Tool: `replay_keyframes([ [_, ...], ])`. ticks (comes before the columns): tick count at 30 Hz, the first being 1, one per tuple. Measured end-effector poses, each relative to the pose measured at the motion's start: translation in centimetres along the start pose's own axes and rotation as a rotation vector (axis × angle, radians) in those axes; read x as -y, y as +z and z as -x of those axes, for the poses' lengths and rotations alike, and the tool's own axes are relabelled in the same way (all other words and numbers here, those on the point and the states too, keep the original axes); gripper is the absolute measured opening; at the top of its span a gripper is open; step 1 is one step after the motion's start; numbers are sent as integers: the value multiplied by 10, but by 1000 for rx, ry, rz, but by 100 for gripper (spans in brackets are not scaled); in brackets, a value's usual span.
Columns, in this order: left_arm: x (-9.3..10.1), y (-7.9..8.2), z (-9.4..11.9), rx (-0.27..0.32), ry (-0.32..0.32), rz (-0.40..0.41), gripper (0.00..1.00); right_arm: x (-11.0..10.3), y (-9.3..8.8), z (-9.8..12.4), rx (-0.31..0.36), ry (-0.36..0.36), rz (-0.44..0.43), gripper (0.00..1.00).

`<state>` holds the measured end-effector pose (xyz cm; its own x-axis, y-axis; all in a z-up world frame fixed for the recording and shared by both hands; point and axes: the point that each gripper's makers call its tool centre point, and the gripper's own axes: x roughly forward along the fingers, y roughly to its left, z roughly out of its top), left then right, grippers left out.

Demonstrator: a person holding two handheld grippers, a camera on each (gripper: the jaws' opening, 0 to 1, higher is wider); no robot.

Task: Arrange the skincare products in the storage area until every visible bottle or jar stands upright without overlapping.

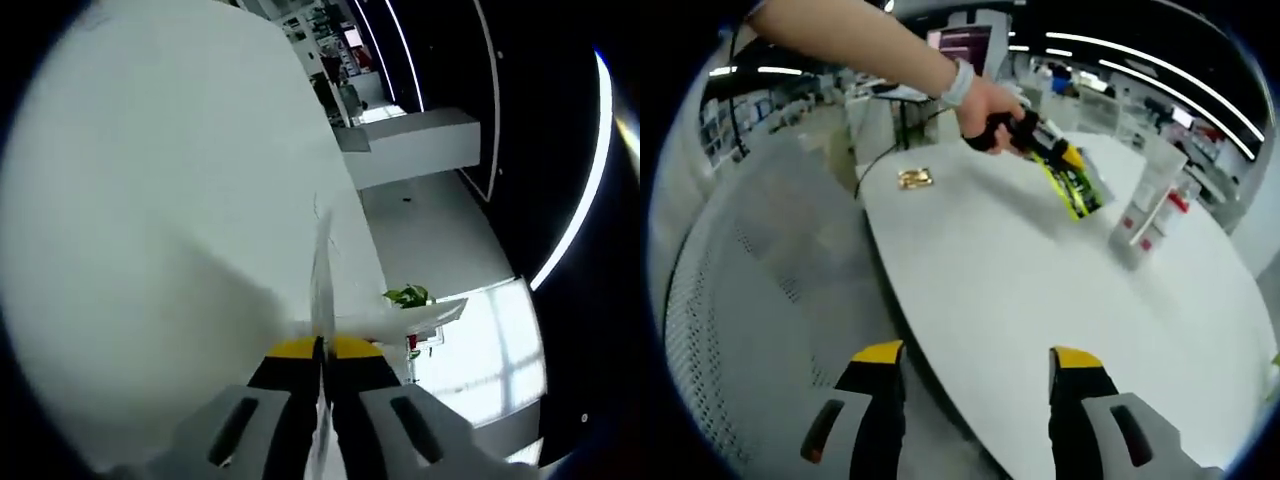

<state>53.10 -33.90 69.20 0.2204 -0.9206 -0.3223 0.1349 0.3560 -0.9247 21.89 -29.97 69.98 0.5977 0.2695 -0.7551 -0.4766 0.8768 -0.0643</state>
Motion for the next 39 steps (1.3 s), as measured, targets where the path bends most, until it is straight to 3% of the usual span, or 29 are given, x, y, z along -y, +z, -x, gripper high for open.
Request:
replay_keyframes([
  [5, -11, -2, -16, -34, 26, -4, 0, -2, -3, -1, -17, 9, 1, 61],
  [9, -13, -3, -24, -26, 31, -15, 0, -2, -5, -2, -27, 22, -23, 61],
  [18, -21, -2, -31, -34, 111, -129, 0, -7, -9, -5, -50, 51, -41, 61],
  [22, -27, 3, -33, -36, 193, -265, 0, -8, -10, -5, -57, 59, -40, 61],
  [25, -26, 4, -35, -37, 214, -282, 0, -9, -10, -5, -57, 62, -36, 61],
  [33, -33, 2, -33, -81, 298, -450, 6, -10, -11, -5, -65, 64, -33, 60],
  [39, -35, 3, -31, -127, 354, -659, 12, -15, -11, -6, -71, 79, -16, 60],
])
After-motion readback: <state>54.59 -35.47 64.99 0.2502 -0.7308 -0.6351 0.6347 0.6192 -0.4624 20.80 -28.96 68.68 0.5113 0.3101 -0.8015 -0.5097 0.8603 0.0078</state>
